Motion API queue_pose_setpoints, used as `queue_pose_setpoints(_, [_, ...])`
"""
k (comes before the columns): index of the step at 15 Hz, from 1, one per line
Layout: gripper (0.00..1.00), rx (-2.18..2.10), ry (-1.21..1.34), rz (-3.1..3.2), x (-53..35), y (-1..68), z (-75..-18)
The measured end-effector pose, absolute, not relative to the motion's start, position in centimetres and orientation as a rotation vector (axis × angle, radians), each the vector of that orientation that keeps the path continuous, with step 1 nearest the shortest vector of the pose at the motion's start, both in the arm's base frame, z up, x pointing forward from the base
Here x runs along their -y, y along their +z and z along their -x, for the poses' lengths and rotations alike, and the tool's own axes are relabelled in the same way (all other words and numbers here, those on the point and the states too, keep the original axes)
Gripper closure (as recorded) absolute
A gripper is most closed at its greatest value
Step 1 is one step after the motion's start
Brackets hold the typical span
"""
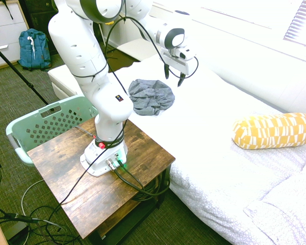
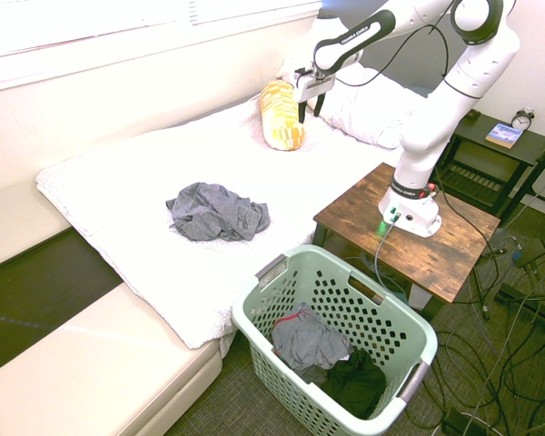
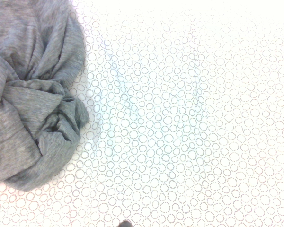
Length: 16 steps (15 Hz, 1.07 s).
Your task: Put my clothes in the laundry bag
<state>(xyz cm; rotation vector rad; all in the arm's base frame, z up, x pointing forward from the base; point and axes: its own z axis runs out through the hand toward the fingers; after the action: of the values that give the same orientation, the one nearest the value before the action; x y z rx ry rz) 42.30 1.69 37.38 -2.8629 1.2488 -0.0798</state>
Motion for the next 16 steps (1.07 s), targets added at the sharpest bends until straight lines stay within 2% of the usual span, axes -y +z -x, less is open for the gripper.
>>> queue_pose_setpoints(3, [0.00,-1.231,-0.082,2.864,-2.2,37.4,-42.8])
queue_pose_setpoints(8, [0.00,-1.004,-0.098,2.884,-12.4,35.9,-51.7])
queue_pose_setpoints(16, [0.00,-0.711,0.028,2.974,-31.3,22.3,-60.1])
